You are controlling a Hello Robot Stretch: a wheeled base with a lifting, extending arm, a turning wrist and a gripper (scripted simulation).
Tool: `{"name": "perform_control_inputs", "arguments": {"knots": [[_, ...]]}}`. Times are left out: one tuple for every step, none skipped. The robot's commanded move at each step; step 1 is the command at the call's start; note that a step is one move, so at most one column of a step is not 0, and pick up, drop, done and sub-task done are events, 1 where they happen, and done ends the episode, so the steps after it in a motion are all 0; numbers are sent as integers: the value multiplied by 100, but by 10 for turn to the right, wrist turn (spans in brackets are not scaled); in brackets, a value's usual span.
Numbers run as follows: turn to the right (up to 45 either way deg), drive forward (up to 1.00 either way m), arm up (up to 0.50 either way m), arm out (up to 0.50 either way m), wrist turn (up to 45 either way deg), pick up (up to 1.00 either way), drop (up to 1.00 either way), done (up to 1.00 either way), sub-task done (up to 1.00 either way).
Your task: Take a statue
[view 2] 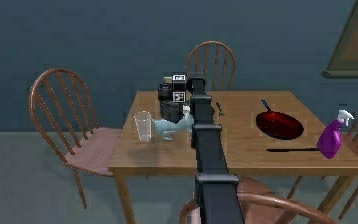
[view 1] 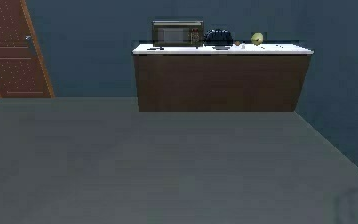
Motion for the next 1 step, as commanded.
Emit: {"name": "perform_control_inputs", "arguments": {"knots": [[0, 0, 0, 0, 0, 0, 0, 100, 0]]}}
